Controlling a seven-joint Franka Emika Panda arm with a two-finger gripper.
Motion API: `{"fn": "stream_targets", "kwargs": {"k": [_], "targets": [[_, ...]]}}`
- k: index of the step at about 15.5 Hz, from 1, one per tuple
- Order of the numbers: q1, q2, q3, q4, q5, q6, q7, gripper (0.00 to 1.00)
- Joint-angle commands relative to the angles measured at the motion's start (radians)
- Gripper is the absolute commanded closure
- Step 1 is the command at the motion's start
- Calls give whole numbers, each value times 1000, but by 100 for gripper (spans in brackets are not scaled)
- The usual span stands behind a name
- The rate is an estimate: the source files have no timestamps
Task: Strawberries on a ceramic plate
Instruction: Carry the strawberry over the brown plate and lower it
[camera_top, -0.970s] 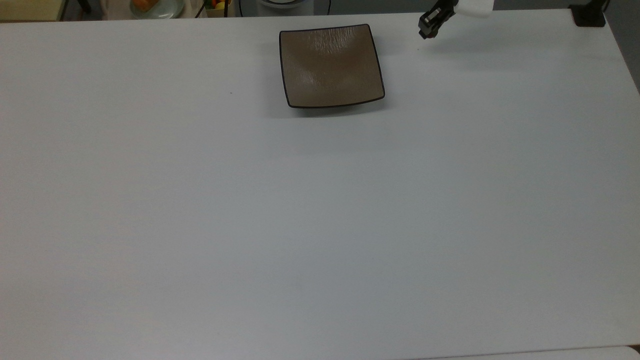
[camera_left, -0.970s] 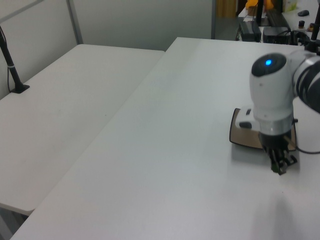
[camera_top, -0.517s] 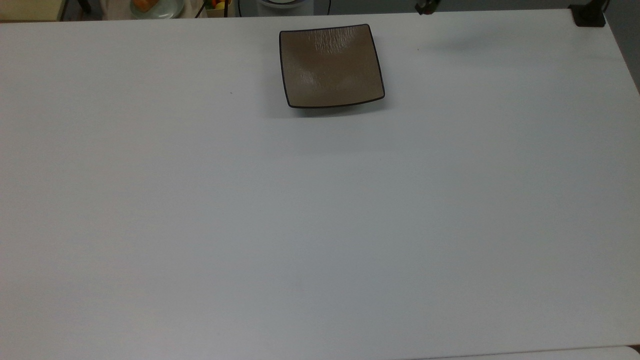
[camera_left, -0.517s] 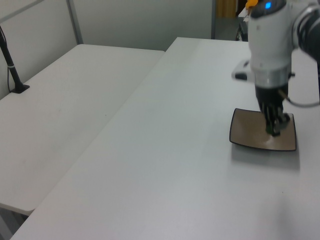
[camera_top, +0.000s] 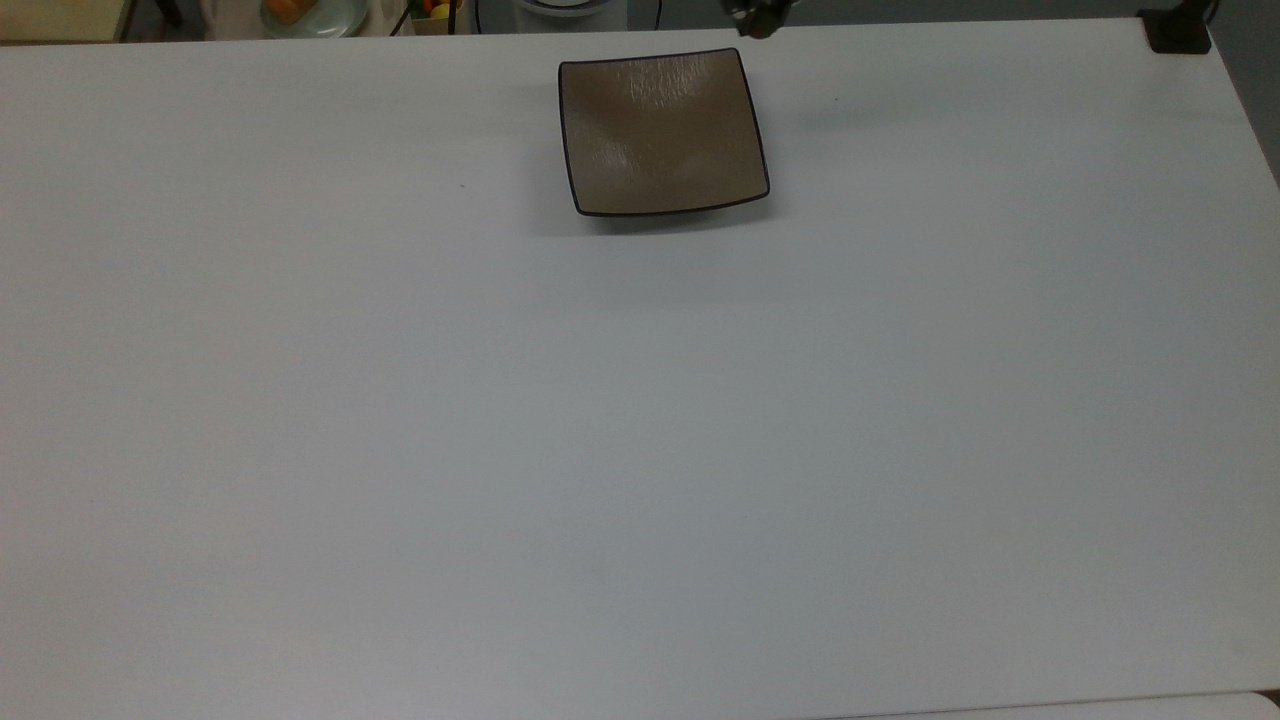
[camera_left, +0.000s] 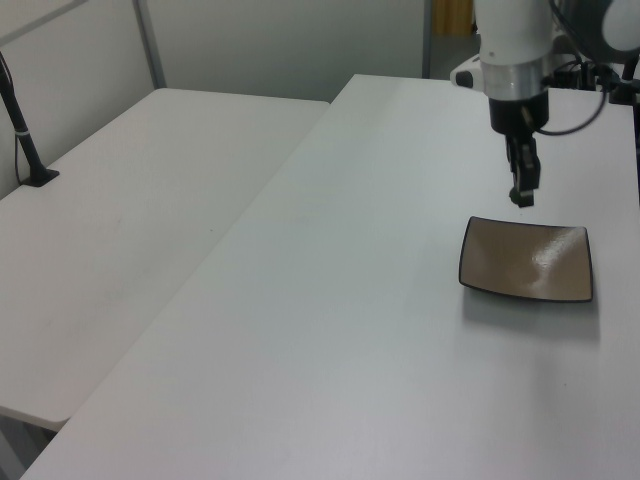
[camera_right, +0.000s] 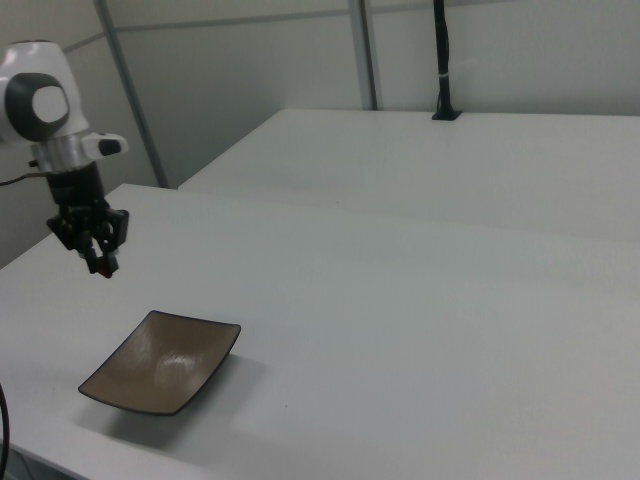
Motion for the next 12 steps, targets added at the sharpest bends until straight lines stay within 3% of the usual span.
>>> {"fn": "stream_targets", "kwargs": {"k": [1,4,9,12], "targets": [[22,-7,-87,-30,19,-15,-7,99],[22,4,-118,-72,19,-5,-9,99],[14,21,-120,-162,18,66,-9,99],[8,78,-126,-178,18,113,-9,98]]}}
